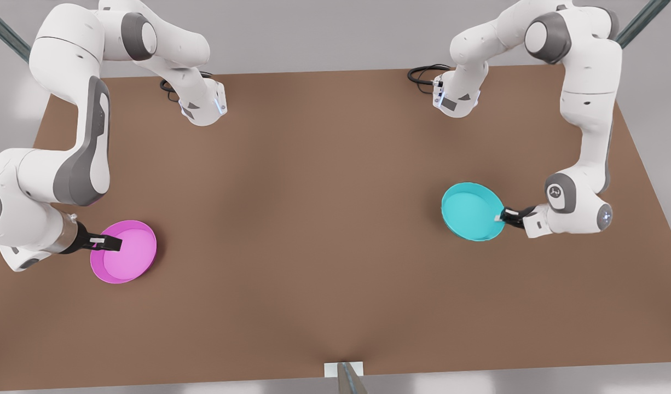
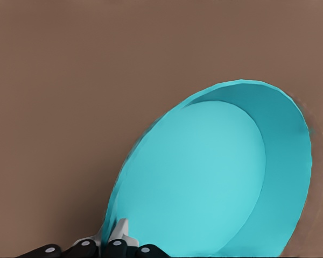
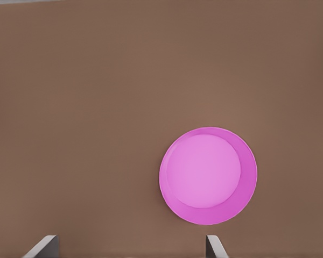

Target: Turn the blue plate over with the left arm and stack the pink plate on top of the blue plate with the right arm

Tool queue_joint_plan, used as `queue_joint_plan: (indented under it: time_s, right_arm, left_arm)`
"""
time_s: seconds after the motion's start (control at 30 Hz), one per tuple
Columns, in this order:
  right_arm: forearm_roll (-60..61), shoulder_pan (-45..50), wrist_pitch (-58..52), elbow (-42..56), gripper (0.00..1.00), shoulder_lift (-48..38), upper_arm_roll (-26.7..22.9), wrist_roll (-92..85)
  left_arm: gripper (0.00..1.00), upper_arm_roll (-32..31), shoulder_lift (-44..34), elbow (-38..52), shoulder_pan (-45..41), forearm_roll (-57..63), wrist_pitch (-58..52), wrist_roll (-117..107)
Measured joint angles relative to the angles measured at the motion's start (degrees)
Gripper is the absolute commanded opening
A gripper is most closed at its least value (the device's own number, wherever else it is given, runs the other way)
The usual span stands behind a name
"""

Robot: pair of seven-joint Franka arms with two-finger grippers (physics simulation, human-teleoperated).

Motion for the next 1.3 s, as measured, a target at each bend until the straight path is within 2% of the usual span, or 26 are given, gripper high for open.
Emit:
queue_joint_plan:
  time_s: [0.33, 0.47, 0.67, 0.77, 0.83, 1.0, 1.03, 1.17, 1.3]
  right_arm:
    - [0.1, -0.4, 0.1, 0.5, 1.00, -0.1, -0.6, -0.2]
    - [0.1, -1.2, 0.6, 0.5, 1.00, -0.2, -0.5, -0.2]
    - [0.1, -1.0, 0.7, 0.6, 1.00, -0.1, -0.5, -0.3]
    - [-0.4, -1.3, 6.6, 0.5, 1.00, 1.4, -0.6, -0.6]
    - [-2.9, -1.6, 6.7, 0.2, 1.00, 1.9, -0.6, -0.2]
    - [-2.5, -1.8, 6.5, 0.2, 1.00, 4.0, -0.6, -0.1]
    - [-2.6, -1.8, 6.5, 0.1, 1.00, 4.0, -0.6, -0.1]
    - [-2.4, -4.2, 6.6, 0.6, 1.00, 3.9, -0.6, -0.4]
    - [-2.3, -5.5, 6.3, 0.0, 1.00, 4.0, -0.4, -0.7]
  left_arm:
    - [0.21, -12.4, -3.4, 2.4, -0.1, 23.9, -0.5, -2.6]
    - [0.21, -22.8, -3.3, 5.2, -0.3, 35.1, -9.7, -15.0]
    - [0.21, -23.9, -3.0, 9.5, -12.2, 51.4, -20.1, -28.2]
    - [0.21, -23.7, -2.3, 12.0, -19.3, 58.6, -27.1, -33.8]
    - [0.21, -23.7, -0.1, 14.8, -24.5, 63.3, -33.3, -37.5]
    - [0.21, -23.1, 5.8, 19.7, -35.9, 76.1, -46.9, -45.2]
    - [0.21, -21.5, 6.7, 20.0, -38.9, 78.5, -48.9, -46.7]
    - [0.21, -5.4, 10.3, 25.0, -57.3, 83.5, -53.8, -47.5]
    - [0.21, 3.2, 15.4, 29.2, -68.1, 85.1, -57.3, -48.2]
